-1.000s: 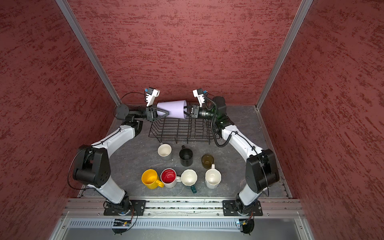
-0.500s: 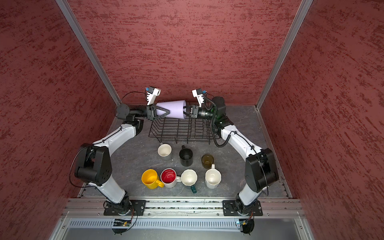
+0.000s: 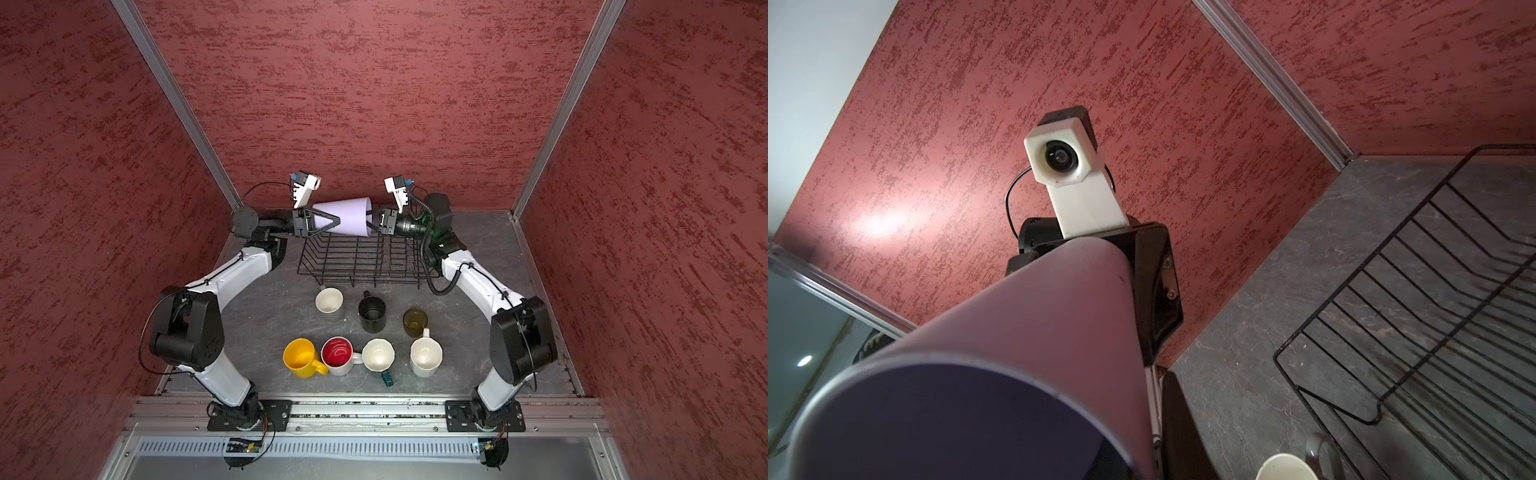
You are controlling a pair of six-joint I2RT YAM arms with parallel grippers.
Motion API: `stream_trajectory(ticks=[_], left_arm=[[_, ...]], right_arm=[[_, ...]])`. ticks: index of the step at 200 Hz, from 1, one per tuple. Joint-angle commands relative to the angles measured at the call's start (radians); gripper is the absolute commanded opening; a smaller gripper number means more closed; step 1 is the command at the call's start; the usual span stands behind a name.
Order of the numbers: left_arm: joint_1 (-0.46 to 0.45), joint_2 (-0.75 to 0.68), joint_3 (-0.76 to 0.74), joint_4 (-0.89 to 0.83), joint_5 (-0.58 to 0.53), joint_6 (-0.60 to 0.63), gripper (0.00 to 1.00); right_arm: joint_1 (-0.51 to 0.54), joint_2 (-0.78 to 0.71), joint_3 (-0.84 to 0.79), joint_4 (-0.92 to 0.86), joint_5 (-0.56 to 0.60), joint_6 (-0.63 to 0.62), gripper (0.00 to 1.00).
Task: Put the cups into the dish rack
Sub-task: 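Close the left gripper on the cup's closed end beside the right gripper, then open the right gripper and withdraw it while the left gripper carries the cup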
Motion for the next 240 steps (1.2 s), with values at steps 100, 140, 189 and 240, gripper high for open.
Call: stream_trajectory(ticks=[100, 140, 189, 240], left_arm=[[0.072, -0.058, 0.053, -0.31, 0.002, 0.198, 0.0], [0.102, -0.097, 0.22, -1.185, -0.113, 0.752, 0.0], [0.139, 0.006, 0.509, -1.74, -0.406, 1.019, 0.0], [0.143, 0.183, 0.798, -2.028, -0.651, 1.108, 0.0]], right_arm=[[-0.103, -0.16, -0.082, -0.274, 0.32, -0.146, 0.73], [-0.119, -0.279, -0.093, -0.487, 0.565, -0.297, 0.86], [-0.12, -0.397, -0.127, -0.605, 0.781, -0.4, 0.95], [-0.12, -0.466, -0.167, -0.641, 0.864, -0.442, 0.99]])
